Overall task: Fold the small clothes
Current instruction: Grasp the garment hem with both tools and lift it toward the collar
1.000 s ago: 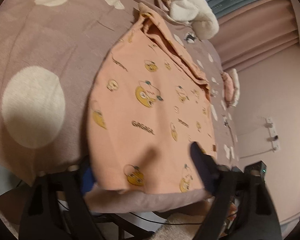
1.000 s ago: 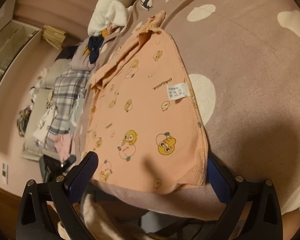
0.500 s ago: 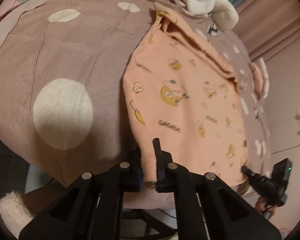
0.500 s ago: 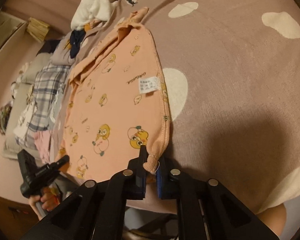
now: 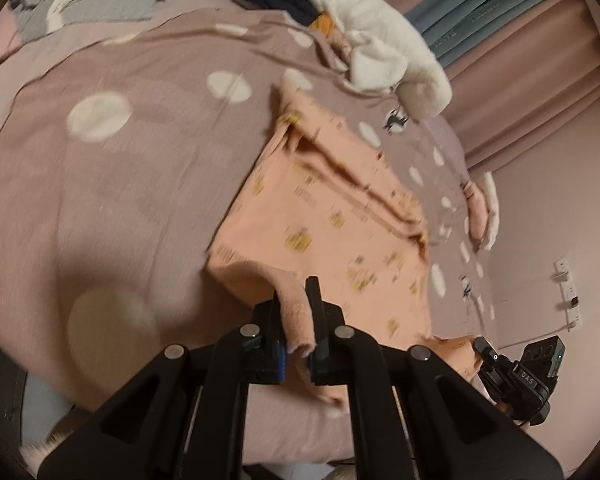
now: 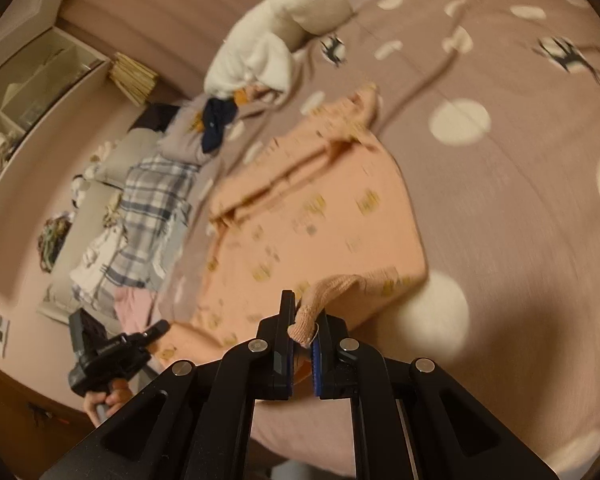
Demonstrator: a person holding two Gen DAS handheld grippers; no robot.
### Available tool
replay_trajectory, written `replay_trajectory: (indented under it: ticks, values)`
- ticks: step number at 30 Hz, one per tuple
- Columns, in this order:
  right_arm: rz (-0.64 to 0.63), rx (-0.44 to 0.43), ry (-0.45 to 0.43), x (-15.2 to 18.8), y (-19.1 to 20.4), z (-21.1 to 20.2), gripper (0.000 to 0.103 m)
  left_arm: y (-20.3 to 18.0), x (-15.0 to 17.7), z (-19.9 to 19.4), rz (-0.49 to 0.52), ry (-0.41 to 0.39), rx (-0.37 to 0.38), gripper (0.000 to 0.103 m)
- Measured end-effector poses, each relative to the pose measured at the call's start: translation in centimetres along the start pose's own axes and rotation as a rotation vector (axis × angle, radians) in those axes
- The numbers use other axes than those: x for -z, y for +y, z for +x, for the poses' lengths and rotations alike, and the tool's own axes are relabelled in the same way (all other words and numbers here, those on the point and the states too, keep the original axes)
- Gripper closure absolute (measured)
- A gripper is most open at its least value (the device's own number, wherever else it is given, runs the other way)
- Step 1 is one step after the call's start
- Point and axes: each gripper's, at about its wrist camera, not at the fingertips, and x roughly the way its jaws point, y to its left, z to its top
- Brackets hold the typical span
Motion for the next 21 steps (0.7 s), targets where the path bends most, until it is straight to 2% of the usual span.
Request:
replay_trajectory:
  ticks: [3,6,9,15,21]
  values:
    - [-0.029,-0.003,-0.026,-2.7,1.3,0.7,0.094,-1.1,-2.8,0.5,-0.012,-0.024,0.047,0.097]
    - [-0.022,-0.016,-0.044,-5.4,1.4,1.4,0.095,-1.6,-5.6,1.2,-0.041,-0.036,0.049,0.097]
    - [-0.021,-0.025,-0.074,-8.9,1.5,2.5,0.095,-2.1,-8.8,2.1,-0.062,-0.069,0.085,0.097]
    - [-0.027,0.037,-0.087,-14.9,0.8,6.0,0.095,-3.3,-15.7,7.3,-0.088,-0.08,0.082,0.097]
    - [0.017,0.108,-0.038,-19.1,-2.4,11.3,0.095,-1.7,-19.8,13.9,-0.114,-0.043,0.031,0.097]
